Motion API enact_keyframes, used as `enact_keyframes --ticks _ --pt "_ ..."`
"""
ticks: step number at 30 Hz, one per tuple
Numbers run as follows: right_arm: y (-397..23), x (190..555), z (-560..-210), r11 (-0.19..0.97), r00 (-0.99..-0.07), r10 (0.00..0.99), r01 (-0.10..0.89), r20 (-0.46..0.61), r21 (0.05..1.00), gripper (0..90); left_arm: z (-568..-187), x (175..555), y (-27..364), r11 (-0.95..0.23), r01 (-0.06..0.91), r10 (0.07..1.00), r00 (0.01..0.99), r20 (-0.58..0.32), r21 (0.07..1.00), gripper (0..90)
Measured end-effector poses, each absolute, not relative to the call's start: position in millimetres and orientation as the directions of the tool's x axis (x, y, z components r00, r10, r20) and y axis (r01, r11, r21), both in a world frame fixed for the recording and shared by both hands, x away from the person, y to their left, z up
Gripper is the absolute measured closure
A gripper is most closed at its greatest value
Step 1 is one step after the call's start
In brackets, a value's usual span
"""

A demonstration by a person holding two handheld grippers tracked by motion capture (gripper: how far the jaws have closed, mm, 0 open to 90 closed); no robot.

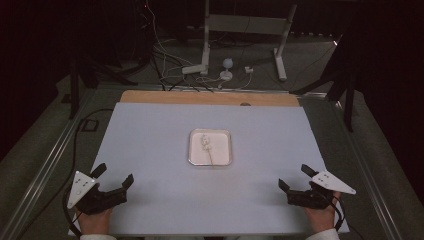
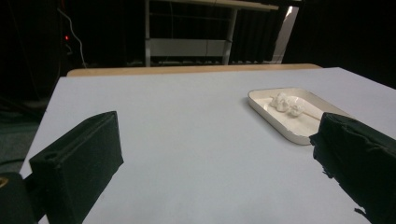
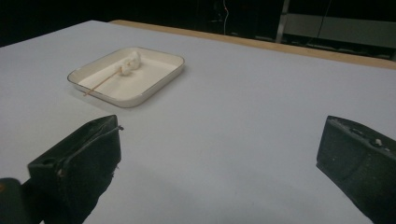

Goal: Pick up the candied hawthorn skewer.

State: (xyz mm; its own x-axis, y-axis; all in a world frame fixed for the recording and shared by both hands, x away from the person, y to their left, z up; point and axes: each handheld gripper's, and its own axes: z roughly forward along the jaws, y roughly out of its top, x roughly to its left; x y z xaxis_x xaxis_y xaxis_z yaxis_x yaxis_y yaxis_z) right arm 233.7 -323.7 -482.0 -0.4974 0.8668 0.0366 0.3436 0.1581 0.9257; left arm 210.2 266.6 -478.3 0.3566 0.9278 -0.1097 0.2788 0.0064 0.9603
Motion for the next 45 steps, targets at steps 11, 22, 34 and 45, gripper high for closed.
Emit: enact_keyframes --ticks 11,22,34,45 --pt "-322.9 236.6 -485.2 0.160 -0.492 0.870 0.353 0.038 0.922 0.0 -476.7 211.7 261.1 -0.003 0.324 0.932 0.343 -0.114 0.946 1.9" --pt "-324.5 236.7 -486.5 0.139 -0.485 0.873 0.364 0.060 0.921 0.0 -464.5 224.2 241.0 -0.044 0.362 0.918 0.381 -0.105 0.931 1.9" --pt "-322.8 238.1 -487.6 0.147 -0.489 0.871 0.368 0.057 0.918 0.0 -453.8 256.3 196.8 -0.042 0.383 0.875 0.460 -0.152 0.923 1.9" --pt "-322.5 239.6 -488.6 0.151 -0.494 0.867 0.373 0.058 0.915 0.0 -450.1 280.3 157.3 -0.067 0.393 0.849 0.505 -0.154 0.917 1.9"
